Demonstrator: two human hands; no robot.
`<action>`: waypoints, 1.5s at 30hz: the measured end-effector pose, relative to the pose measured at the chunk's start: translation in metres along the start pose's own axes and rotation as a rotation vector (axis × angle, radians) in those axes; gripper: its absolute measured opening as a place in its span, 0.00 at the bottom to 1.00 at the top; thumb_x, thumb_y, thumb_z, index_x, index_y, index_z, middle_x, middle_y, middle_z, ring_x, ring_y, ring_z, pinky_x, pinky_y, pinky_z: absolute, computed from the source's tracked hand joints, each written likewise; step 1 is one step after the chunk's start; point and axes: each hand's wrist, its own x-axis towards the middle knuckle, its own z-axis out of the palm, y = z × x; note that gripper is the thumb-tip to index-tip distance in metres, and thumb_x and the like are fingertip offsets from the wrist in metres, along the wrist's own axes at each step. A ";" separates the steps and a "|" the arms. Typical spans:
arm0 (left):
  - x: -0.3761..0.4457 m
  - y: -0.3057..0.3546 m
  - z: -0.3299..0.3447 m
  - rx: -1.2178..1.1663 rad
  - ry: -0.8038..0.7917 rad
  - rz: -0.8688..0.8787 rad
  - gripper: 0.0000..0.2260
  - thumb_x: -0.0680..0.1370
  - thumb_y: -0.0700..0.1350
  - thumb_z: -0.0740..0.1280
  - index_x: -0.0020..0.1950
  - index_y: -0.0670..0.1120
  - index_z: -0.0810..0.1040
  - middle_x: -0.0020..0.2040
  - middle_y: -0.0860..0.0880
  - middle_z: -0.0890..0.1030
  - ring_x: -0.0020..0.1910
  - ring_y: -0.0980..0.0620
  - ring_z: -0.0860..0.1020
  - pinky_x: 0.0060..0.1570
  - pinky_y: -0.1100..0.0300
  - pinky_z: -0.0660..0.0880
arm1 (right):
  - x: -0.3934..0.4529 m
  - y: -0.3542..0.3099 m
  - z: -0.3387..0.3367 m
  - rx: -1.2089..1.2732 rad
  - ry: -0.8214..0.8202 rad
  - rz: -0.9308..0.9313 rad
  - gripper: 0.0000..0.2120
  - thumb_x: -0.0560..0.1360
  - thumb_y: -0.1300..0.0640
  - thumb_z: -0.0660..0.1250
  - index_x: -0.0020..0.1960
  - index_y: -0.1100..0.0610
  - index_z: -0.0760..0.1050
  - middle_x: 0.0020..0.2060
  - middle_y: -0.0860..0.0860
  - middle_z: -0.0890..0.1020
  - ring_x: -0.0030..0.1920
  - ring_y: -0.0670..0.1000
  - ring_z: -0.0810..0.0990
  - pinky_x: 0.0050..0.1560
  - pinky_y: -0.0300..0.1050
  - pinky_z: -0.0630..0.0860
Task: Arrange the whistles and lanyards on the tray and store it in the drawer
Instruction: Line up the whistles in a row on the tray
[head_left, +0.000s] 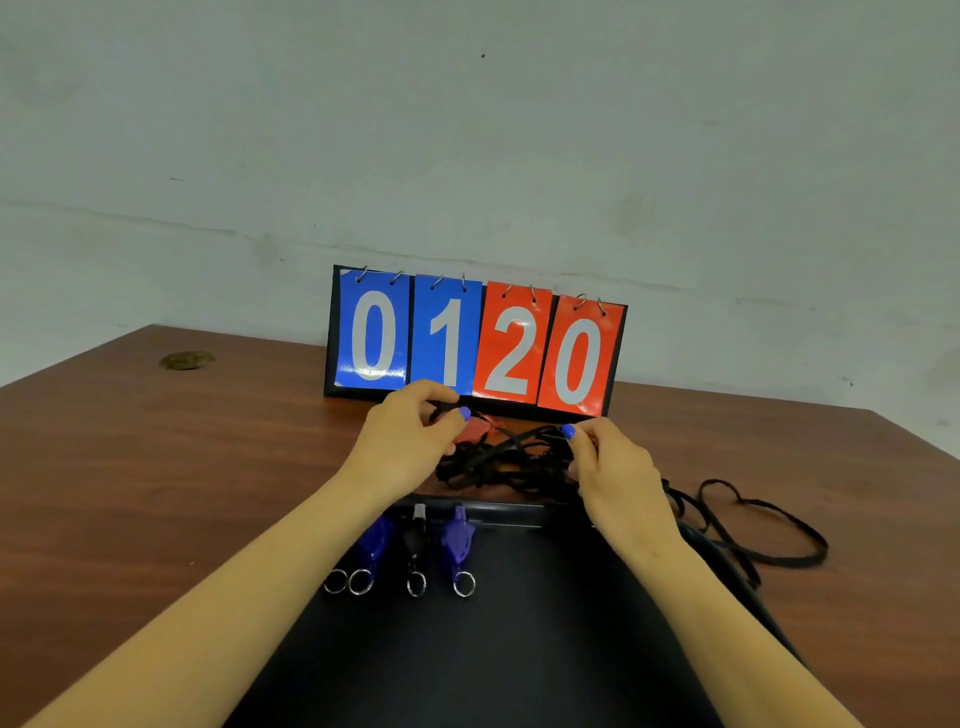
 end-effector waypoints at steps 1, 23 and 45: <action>0.001 -0.001 -0.001 -0.092 -0.015 -0.053 0.11 0.76 0.44 0.66 0.59 0.46 0.73 0.48 0.48 0.80 0.42 0.54 0.81 0.44 0.63 0.77 | 0.001 0.001 -0.001 0.041 0.006 0.020 0.06 0.79 0.52 0.58 0.50 0.53 0.71 0.39 0.47 0.78 0.39 0.49 0.78 0.43 0.47 0.78; 0.018 -0.004 -0.054 0.097 0.072 -0.127 0.05 0.76 0.40 0.66 0.51 0.47 0.76 0.44 0.44 0.83 0.31 0.50 0.80 0.33 0.62 0.74 | -0.002 0.002 -0.030 0.146 0.024 0.195 0.15 0.76 0.54 0.59 0.31 0.55 0.69 0.26 0.50 0.71 0.27 0.48 0.69 0.30 0.41 0.65; -0.017 0.024 0.002 0.154 -0.451 0.053 0.21 0.71 0.46 0.72 0.60 0.51 0.67 0.51 0.53 0.80 0.45 0.55 0.80 0.51 0.60 0.77 | -0.009 -0.009 -0.022 -0.047 -0.469 0.209 0.17 0.76 0.50 0.58 0.49 0.64 0.77 0.26 0.51 0.71 0.23 0.47 0.71 0.25 0.38 0.69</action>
